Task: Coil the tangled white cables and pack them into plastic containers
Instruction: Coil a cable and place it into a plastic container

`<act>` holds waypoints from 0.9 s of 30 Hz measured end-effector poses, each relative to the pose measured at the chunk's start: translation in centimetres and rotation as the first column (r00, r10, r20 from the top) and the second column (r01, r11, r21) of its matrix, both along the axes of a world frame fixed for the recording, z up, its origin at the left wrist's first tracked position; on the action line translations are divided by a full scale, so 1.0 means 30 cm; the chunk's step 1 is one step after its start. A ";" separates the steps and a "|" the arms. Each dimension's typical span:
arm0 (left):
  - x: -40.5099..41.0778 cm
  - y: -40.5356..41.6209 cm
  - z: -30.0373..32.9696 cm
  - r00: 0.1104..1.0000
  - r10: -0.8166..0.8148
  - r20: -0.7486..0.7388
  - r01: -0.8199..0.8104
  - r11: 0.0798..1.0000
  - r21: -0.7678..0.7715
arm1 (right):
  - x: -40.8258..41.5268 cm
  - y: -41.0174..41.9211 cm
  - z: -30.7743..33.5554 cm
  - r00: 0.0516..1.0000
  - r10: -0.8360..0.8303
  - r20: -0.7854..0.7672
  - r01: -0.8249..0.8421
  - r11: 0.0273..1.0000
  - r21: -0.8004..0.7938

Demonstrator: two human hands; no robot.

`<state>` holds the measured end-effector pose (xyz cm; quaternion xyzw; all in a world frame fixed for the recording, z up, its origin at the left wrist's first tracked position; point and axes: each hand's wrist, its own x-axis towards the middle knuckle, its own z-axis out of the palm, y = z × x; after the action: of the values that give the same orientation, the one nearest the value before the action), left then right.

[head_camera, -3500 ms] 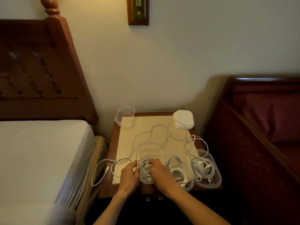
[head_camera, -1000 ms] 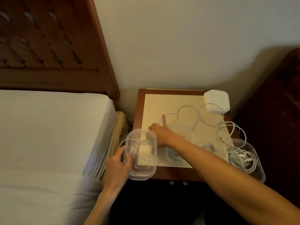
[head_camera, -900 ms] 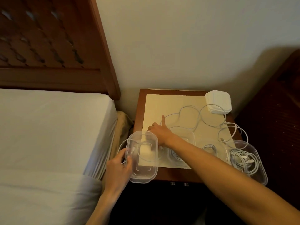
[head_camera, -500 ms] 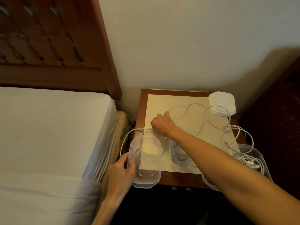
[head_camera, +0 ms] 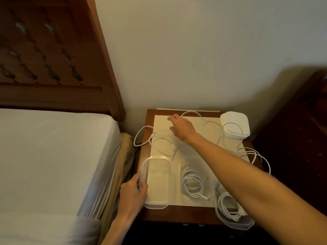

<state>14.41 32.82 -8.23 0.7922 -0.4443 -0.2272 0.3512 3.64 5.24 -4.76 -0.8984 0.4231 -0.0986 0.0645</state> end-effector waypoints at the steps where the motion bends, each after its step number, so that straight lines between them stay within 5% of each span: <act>1: 0.003 -0.005 -0.008 1.000 -0.001 0.002 0.001 1.000 0.020 | -0.018 0.019 0.001 0.999 -0.005 0.053 0.004 1.000 0.019; 5: 0.010 -0.006 -0.001 0.999 -0.025 0.030 0.021 0.992 0.124 | -0.144 0.095 0.001 0.976 -0.008 0.216 0.003 1.000 0.022; 9: 0.016 -0.028 0.091 0.928 0.029 0.372 -0.076 0.991 0.113 | -0.315 0.156 0.005 0.923 -0.034 0.384 0.045 0.999 -0.020; 13: -0.066 -0.174 0.199 0.944 -0.010 0.329 0.044 0.994 -0.096 | -0.456 0.173 0.038 0.867 -0.085 0.491 0.181 0.972 -0.151; 16: -0.148 -0.321 0.217 0.938 -0.165 0.304 0.207 0.972 -0.112 | -0.540 0.142 0.068 0.794 -0.321 0.517 0.472 0.861 -0.191; 19: -0.245 -0.446 0.218 0.907 -0.300 0.295 0.343 0.934 -0.104 | -0.634 0.084 0.073 0.670 -0.654 0.351 0.699 0.715 0.000; 22: -0.339 -0.537 0.201 0.871 -0.392 0.295 0.434 0.896 -0.092 | -0.703 0.033 0.062 0.696 -0.715 0.069 0.691 0.692 0.210; 27: -0.487 -0.676 0.223 0.853 -0.495 0.167 0.517 0.845 -0.134 | -0.756 0.008 0.121 0.779 -0.549 0.301 0.440 0.822 0.362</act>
<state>-0.21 12.56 -1.55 0.6257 -0.6769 -0.2219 0.3178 -19.03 5.49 -1.14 -0.6977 0.6335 -0.2309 0.2419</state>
